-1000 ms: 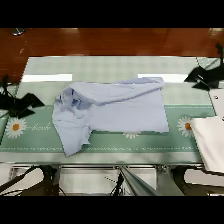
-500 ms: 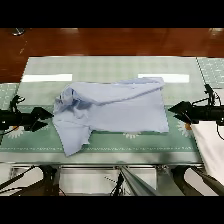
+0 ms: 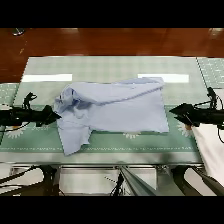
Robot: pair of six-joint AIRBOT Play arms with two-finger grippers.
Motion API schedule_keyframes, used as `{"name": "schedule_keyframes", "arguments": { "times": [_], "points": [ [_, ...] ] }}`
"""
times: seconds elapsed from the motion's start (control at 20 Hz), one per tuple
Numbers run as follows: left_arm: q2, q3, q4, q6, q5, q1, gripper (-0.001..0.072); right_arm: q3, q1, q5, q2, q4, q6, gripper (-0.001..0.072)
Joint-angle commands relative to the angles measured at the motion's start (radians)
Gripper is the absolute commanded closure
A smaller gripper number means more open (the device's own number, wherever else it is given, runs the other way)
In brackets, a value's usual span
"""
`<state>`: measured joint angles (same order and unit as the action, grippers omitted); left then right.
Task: Fold the shirts.
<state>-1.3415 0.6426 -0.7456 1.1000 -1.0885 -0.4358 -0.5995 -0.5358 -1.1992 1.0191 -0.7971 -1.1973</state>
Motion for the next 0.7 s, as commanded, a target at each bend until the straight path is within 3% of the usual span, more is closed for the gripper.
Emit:
{"name": "schedule_keyframes", "arguments": {
  "times": [0.0, 0.15, 0.65],
  "points": [
    [-0.016, 0.043, 0.028, -0.045, -0.073, 0.017, 0.0675, -0.003, -0.085, -0.020, -0.002, -0.185, -0.087, 0.0091],
    [-0.016, 0.084, 0.033, -0.044, -0.087, 0.020, 0.0674, 0.027, -0.058, -0.071, -0.002, -0.296, -0.180, 0.0091],
    [-0.016, 0.088, 0.043, -0.044, -0.104, 0.020, 0.0674, 0.018, 0.216, 0.096, 0.169, -0.141, -0.178, 0.0091]
  ]
}}
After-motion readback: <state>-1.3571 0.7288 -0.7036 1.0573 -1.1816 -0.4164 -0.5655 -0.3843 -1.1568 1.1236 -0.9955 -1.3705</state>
